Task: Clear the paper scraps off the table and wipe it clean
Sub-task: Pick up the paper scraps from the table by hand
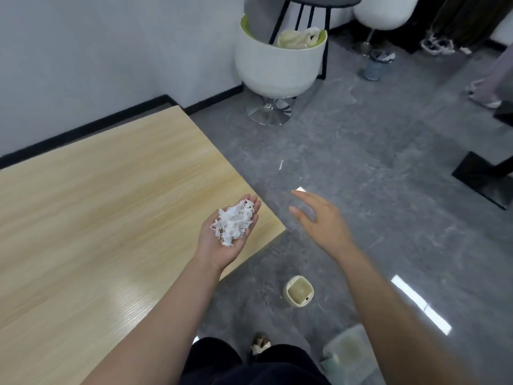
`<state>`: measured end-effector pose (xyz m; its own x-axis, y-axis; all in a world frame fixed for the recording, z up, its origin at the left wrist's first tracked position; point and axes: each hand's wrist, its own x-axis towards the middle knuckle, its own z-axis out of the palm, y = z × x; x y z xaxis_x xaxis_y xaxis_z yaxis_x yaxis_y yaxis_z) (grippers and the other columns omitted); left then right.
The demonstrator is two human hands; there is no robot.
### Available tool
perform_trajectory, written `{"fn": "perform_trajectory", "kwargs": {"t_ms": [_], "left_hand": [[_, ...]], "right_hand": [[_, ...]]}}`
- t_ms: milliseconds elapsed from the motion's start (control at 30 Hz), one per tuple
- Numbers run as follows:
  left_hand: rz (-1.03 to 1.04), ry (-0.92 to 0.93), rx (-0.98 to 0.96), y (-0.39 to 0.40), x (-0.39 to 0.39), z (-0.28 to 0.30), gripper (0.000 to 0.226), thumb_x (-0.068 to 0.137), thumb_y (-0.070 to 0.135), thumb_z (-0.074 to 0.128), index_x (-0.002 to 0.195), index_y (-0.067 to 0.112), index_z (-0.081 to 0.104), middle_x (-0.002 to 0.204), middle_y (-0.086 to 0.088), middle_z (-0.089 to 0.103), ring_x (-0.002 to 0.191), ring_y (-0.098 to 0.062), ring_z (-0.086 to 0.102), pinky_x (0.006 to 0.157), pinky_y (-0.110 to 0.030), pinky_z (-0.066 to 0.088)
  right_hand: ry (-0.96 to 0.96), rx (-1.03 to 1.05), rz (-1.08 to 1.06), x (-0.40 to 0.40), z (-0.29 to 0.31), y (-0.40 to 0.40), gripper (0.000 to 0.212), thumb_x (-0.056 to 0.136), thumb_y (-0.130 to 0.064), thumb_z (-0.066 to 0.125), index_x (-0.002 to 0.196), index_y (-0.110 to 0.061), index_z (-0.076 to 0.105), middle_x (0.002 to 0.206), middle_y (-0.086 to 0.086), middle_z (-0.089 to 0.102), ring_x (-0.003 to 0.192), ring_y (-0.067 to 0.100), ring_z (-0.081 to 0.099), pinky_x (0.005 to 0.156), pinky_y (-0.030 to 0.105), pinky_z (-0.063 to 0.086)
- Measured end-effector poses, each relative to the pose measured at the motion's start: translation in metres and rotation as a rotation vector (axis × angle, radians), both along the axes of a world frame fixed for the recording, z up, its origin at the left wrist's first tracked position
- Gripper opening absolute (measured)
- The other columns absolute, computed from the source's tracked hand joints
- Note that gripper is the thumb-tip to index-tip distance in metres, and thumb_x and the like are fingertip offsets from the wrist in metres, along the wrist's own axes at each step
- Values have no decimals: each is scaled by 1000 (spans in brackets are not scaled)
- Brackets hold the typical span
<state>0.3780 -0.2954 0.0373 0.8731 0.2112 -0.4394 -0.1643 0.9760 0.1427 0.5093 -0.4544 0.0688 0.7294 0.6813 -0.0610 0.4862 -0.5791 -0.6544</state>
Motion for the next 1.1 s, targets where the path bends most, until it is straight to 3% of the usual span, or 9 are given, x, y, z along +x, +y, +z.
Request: {"fn": "perform_trajectory", "kwargs": {"t_ms": [233,433,533,667,800,967,1100], "left_hand": [[-160,8,-61,-32,74,-8,45,85,15,36,116,-6,61,124,-19,60,104,-33,64,95,-40,45],[-381,-30,-56,-57,116,-15,40,78,10,50,110,-8,65,123,-20,61,107,-32,63,97,-43,43],[-493,4,-20,-70,129,-22,43,85,15,37,106,-7,67,121,-18,62,107,-29,64,99,-39,44],[-617,52,10,-87,141,-42,43,81,16,39,103,-7,67,117,-19,63,109,-29,60,103,-34,40],[-712,60,-17,-101,139,-78,44,84,15,36,117,-5,58,120,-19,62,113,-28,58,105,-33,38],[-745,97,-7,-129,132,-140,45,83,15,36,118,-4,57,117,-18,64,115,-28,57,105,-33,37],[-759,94,20,-152,133,-193,45,83,16,37,117,-3,58,120,-16,63,117,-27,57,106,-33,37]], "right_hand": [[22,-57,-204,30,-13,-58,45,92,-36,54,135,-23,50,139,-3,50,131,13,41,106,22,26],[60,-27,-427,28,-30,-87,43,93,-34,54,134,-20,51,139,-2,50,129,13,41,100,13,23],[78,-36,-541,23,-42,-96,42,94,-34,53,134,-22,50,139,-2,49,129,13,42,97,12,23],[77,3,-671,11,-66,-102,40,94,-32,54,132,-20,52,134,-2,53,124,14,46,97,13,27],[105,2,-765,-3,-99,-111,40,95,-34,52,132,-21,51,135,-4,52,125,13,45,104,21,32],[111,-25,-820,-17,-163,-133,39,95,-33,52,132,-21,52,134,-2,54,124,12,46,95,12,28],[121,-45,-854,-23,-221,-150,39,94,-33,53,131,-21,53,133,0,55,124,15,47,93,13,28]]}}
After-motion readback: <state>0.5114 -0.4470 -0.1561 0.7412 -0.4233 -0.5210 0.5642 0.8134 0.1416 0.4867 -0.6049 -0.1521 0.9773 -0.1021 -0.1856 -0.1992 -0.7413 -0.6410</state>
